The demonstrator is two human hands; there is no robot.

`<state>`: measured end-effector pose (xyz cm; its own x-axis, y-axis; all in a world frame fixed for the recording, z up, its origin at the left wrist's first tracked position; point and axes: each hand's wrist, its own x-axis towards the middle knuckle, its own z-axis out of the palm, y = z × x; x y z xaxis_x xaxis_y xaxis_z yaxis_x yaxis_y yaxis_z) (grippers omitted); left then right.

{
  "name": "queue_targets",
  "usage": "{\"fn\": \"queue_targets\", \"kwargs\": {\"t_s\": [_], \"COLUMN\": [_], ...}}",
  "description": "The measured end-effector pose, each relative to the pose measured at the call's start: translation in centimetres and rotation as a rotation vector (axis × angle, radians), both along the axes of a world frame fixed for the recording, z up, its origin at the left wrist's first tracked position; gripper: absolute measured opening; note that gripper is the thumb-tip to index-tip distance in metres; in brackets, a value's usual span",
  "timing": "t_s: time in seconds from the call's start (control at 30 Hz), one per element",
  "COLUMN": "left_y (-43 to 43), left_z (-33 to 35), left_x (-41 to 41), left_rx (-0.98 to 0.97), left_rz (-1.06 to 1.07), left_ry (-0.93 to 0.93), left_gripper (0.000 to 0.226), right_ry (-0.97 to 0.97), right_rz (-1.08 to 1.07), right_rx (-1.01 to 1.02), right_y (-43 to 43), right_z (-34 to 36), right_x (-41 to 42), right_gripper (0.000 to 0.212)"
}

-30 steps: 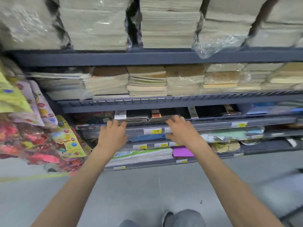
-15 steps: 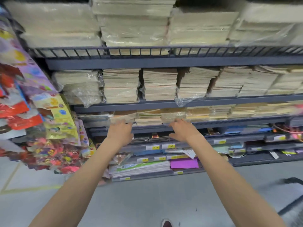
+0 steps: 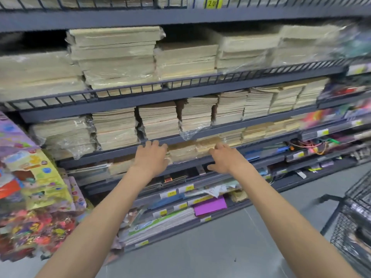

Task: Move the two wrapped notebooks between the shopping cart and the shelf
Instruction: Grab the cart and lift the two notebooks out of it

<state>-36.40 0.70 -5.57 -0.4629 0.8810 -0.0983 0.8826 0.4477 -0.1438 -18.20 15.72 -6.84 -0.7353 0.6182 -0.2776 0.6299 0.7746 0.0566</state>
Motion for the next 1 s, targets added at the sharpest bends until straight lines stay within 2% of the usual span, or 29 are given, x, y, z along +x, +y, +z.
{"fn": "queue_targets", "kwargs": {"t_s": [0.27, 0.67, 1.0], "left_y": [6.7, 22.8, 34.8], "left_z": [2.2, 4.2, 0.8], "left_x": [5.5, 15.2, 25.3], "left_rx": [0.015, 0.02, 0.0], "left_rz": [-0.134, -0.33, -0.556], "left_ry": [0.029, 0.049, -0.131], "left_gripper": [0.045, 0.047, 0.046], "right_ry": [-0.025, 0.056, 0.007], "right_rz": [-0.179, -0.332, -0.608], "right_rx": [-0.075, -0.025, -0.104], "right_y": [5.0, 16.4, 22.6], "right_z": [1.7, 2.4, -0.1], "right_x": [7.5, 18.9, 32.8], "right_gripper": [0.066, 0.064, 0.065]}}
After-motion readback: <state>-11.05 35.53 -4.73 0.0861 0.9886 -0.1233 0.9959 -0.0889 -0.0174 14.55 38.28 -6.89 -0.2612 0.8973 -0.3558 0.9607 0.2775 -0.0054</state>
